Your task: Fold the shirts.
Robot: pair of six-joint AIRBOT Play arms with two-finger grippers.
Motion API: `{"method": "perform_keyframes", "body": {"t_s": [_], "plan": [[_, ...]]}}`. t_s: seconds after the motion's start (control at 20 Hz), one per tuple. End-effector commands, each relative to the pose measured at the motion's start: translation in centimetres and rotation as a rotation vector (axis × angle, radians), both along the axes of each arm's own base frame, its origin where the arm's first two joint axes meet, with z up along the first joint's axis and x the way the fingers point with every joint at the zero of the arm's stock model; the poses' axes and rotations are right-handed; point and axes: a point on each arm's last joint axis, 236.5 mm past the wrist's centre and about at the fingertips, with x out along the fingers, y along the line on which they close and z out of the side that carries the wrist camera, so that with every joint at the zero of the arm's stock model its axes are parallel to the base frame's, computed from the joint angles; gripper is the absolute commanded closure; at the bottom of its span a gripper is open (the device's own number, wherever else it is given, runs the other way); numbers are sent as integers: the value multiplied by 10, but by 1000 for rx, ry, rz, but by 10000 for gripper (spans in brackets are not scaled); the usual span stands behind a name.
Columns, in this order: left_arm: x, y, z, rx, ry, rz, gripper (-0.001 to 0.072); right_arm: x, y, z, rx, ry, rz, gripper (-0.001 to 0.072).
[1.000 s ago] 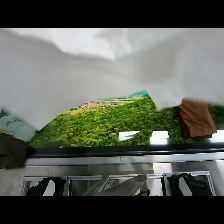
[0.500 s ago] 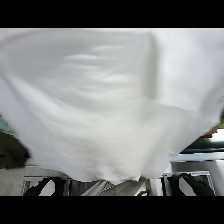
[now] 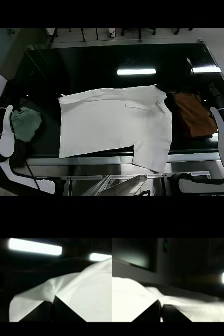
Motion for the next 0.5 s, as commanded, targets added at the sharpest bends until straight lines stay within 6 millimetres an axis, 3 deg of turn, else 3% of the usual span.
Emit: {"method": "perform_keyframes", "body": {"t_s": [0.0, 0.15, 0.25, 0.35, 0.45], "plan": [[33, 16, -63, -20, 78, 39, 689, 24, -5, -69, 22, 83, -67, 693], [74, 20, -39, -17, 5, 41, 689, 59, -21, -38, -3, -30, -111, 693], [87, 18, -23, 6, -27, 21, 689, 70, -34, -16, -8, -76, -123, 693], [86, 21, -15, 56, -14, 11, 689, 66, -45, -12, -24, -64, -108, 693], [73, 21, -16, 83, 40, -22, 689, 48, -51, -20, -64, -3, -51, 693]]}}
